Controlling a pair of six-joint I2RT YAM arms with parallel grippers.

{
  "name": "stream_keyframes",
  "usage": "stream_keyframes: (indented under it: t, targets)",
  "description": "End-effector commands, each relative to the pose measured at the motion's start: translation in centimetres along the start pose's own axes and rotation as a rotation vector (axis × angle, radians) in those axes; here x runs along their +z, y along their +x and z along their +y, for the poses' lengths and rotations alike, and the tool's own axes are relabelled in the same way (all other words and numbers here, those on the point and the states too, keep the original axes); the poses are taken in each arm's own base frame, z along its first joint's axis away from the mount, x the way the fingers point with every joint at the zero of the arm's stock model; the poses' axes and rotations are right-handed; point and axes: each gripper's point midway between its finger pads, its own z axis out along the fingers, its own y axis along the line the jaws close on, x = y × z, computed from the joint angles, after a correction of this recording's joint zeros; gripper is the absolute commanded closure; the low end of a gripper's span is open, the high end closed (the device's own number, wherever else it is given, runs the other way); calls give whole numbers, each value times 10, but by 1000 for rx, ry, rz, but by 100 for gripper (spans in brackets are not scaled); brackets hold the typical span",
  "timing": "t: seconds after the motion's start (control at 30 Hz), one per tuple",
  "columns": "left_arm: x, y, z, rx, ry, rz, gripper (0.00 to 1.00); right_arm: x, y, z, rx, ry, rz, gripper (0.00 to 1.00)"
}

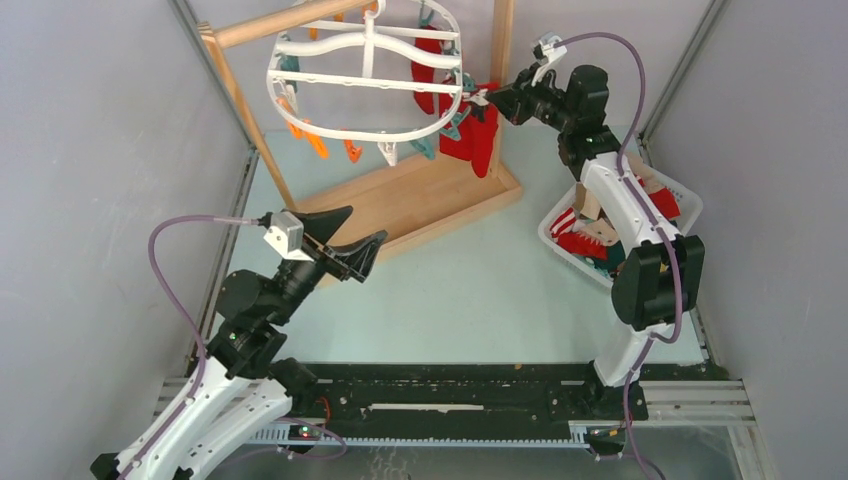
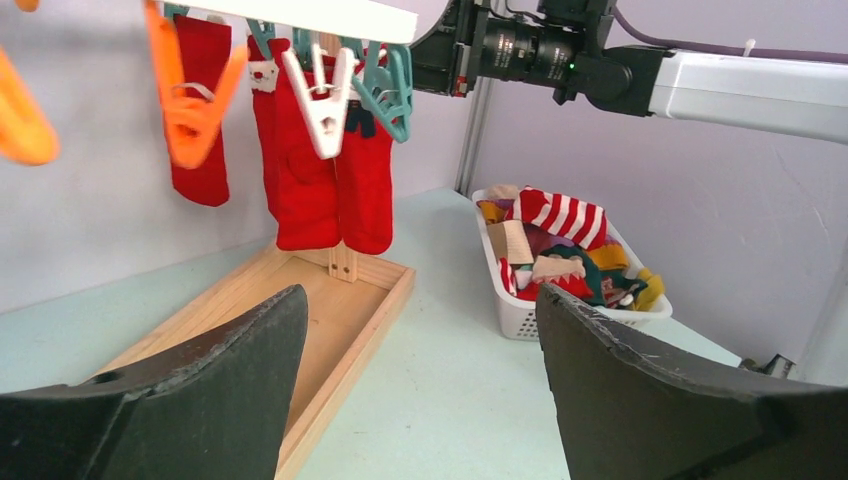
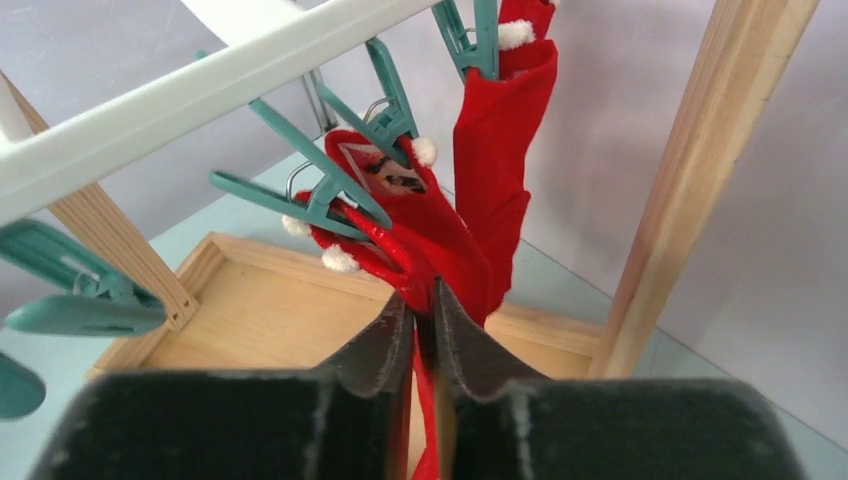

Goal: Clip the socks to the hanger
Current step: Rotate the hanger at the clothesline.

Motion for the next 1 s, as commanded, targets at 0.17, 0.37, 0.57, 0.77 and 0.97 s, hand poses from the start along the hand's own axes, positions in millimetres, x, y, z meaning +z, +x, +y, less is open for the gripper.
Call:
stream_keyframes:
  t: [0.17,0.37,0.57,0.77,0.97]
  targets:
    - [7,-11,6,-13,-35,-52,12,-19,-22,21,-15,-137,-2,58]
    - [12,-10,6,-27,-38,-51,14,-43,-15,31,-5,-173,45,47]
    - [16,-4,11,-27,-60,-36,22,-81,3,59,-34,-242,180,37]
    - [24,14,17,23,-70,24,22,-130,33,68,-57,-227,313,13]
    - [24,27,21,70,-74,49,7,-206,52,45,-65,-71,364,0]
